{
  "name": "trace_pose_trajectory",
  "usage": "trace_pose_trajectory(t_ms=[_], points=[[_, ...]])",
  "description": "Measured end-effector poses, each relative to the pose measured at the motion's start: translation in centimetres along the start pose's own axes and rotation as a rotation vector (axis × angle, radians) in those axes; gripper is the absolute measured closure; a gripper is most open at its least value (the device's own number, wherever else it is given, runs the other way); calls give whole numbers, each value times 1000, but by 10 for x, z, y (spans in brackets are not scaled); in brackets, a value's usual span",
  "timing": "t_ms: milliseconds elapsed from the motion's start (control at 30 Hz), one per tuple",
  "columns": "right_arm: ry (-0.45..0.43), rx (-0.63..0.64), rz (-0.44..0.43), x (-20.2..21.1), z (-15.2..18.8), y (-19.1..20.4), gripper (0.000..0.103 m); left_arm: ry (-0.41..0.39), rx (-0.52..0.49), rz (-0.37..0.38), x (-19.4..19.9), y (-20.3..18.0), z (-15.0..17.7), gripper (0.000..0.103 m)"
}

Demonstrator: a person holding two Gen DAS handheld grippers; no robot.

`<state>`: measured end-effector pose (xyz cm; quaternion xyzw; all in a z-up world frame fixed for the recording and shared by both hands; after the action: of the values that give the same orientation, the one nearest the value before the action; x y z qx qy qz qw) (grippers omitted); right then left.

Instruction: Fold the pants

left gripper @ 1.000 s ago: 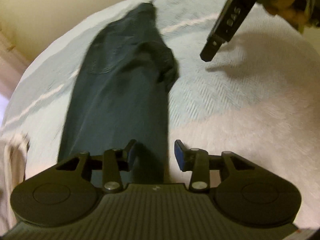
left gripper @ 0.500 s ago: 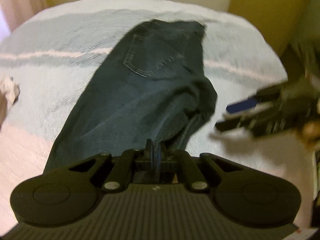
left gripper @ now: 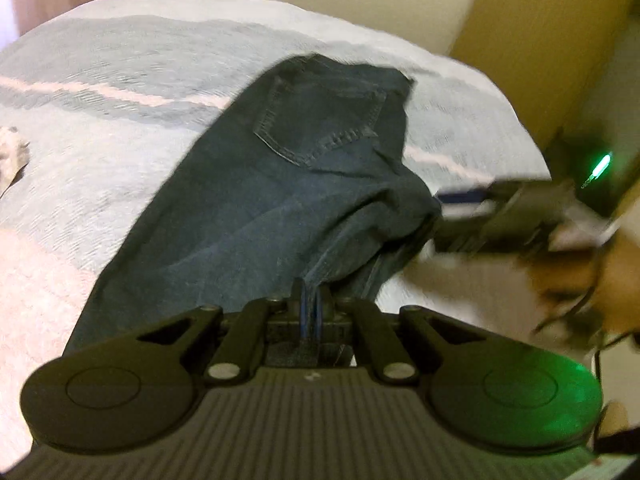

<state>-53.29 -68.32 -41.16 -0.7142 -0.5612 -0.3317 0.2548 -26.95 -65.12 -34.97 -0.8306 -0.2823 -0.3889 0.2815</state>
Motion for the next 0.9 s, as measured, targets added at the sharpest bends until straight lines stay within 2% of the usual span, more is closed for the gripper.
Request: trace_pose_trajectory(t_ms=[67, 167, 333, 467, 600, 733, 900], points=[[35, -48, 3, 3, 11, -6, 39, 38, -74, 5, -10, -12, 10, 96], [64, -82, 7, 4, 22, -8, 39, 91, -207, -31, -23, -29, 29, 92], [108, -85, -37, 9, 33, 1, 39, 124, -271, -46, -26, -37, 49, 90], [68, -97, -153, 16, 31, 13, 39, 109, -275, -55, -13, -34, 53, 88], [2, -160, -181, 21, 15, 5, 39, 51, -273, -39, -5, -40, 40, 88], [-29, -152, -149, 21, -4, -16, 39, -2, -228, -2, -5, -48, 18, 86], [-17, -150, -115, -12, -36, -55, 39, -38, -170, -8, -32, -59, -12, 86]])
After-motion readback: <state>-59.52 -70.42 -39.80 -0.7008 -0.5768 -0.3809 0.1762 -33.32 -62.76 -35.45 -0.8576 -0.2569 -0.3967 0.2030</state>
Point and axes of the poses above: each gripper's, at about its wrist camera, not at the fingertips, and x roughly against the way its jaws point, y to its left, z to its underside, the point moved 9 cm from there along -x, roughly the way its jaws point, and after that the axes turned 8 degrees about x, right-handed, at the moved point
